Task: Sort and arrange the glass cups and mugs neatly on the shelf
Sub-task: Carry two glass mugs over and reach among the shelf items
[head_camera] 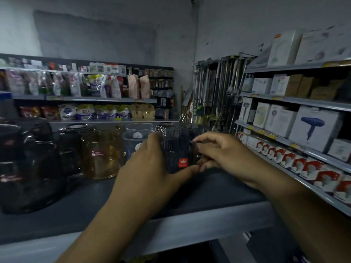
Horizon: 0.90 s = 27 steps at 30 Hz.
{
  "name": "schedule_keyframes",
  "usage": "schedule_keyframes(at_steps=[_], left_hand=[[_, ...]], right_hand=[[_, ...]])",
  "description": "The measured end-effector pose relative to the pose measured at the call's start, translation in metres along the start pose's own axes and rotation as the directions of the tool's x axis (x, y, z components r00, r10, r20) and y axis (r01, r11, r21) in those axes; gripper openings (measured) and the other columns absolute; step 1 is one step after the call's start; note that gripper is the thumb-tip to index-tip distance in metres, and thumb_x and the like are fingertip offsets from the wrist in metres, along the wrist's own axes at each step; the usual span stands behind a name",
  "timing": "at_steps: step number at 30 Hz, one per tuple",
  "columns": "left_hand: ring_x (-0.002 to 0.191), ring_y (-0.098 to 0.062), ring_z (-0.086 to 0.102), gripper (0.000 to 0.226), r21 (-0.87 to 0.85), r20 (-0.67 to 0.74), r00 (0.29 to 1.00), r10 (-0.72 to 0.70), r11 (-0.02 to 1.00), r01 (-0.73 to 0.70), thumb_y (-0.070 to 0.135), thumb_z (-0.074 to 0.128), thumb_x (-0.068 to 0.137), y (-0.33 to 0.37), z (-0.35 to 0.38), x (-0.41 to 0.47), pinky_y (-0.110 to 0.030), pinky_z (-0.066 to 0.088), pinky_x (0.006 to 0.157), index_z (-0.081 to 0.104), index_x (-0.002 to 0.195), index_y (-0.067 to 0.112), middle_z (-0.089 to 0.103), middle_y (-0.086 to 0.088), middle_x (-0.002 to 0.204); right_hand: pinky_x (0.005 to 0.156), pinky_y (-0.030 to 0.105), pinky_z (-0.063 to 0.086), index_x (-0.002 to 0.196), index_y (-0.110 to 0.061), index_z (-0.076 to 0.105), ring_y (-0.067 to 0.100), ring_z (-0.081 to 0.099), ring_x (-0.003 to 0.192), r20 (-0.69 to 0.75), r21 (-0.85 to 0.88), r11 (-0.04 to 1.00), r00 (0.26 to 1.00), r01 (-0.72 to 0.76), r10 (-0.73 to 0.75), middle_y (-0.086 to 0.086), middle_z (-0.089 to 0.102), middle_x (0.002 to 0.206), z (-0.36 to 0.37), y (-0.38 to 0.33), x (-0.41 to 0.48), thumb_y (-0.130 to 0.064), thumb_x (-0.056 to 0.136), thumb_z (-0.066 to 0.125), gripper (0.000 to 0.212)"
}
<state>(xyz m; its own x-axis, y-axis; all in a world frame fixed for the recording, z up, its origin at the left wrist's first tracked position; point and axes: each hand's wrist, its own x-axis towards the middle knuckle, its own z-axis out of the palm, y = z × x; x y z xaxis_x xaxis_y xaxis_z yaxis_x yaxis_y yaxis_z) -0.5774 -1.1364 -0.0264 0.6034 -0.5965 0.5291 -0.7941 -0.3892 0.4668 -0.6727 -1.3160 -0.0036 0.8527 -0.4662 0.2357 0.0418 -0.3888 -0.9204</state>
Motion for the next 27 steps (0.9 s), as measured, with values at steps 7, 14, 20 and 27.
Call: schedule_keyframes(at_steps=[7, 14, 20, 27], left_hand=[[0.078, 0.0, 0.058, 0.05, 0.108, -0.014, 0.952, 0.304, 0.947, -0.301, 0.069, 0.055, 0.085, -0.01, -0.015, 0.001, -0.029, 0.056, 0.069, 0.062, 0.122, 0.036, 0.048, 0.018, 0.125], [0.067, 0.001, 0.046, 0.039, 0.225, -0.004, 0.94, 0.34, 0.916, -0.331, 0.053, 0.067, 0.084, 0.004, 0.0, 0.023, -0.021, 0.042, 0.065, 0.065, 0.111, 0.025, 0.046, 0.022, 0.093], [0.077, -0.013, 0.055, 0.042, 0.33, 0.003, 0.972, 0.234, 0.917, -0.222, 0.049, 0.067, 0.083, 0.017, 0.011, 0.031, -0.035, 0.056, 0.069, 0.064, 0.114, 0.02, 0.061, 0.005, 0.107], [0.074, -0.013, 0.054, 0.048, 0.366, -0.01, 0.985, 0.172, 0.917, -0.157, 0.051, 0.062, 0.084, 0.017, 0.02, 0.038, -0.038, 0.058, 0.072, 0.062, 0.12, 0.02, 0.062, 0.001, 0.114]], right_hand=[[0.088, 0.042, 0.061, 0.124, -0.011, 0.064, 0.03, 0.074, 0.1, 0.099, 0.277, 0.959, 0.994, -0.062, 0.036, 0.014, 0.068, 0.12, -0.017, 0.023, 0.007, -0.007, 0.094, 0.068, 0.031], [0.089, 0.037, 0.061, 0.124, -0.01, 0.063, 0.022, 0.073, 0.104, 0.212, 0.23, 0.972, 0.977, -0.041, -0.009, 0.011, 0.068, 0.123, -0.029, 0.032, 0.022, -0.005, 0.094, 0.068, 0.031], [0.092, 0.043, 0.06, 0.12, -0.01, 0.066, 0.027, 0.072, 0.105, 0.283, 0.14, 0.99, 0.958, 0.017, -0.056, 0.016, 0.071, 0.117, -0.034, 0.052, 0.034, -0.007, 0.095, 0.067, 0.025], [0.066, 0.039, 0.061, 0.1, -0.022, 0.07, 0.017, 0.073, 0.078, -0.028, -0.061, 0.943, 0.944, 0.327, -0.329, 0.002, 0.074, 0.088, -0.043, 0.067, 0.041, -0.012, 0.096, 0.066, 0.011]])
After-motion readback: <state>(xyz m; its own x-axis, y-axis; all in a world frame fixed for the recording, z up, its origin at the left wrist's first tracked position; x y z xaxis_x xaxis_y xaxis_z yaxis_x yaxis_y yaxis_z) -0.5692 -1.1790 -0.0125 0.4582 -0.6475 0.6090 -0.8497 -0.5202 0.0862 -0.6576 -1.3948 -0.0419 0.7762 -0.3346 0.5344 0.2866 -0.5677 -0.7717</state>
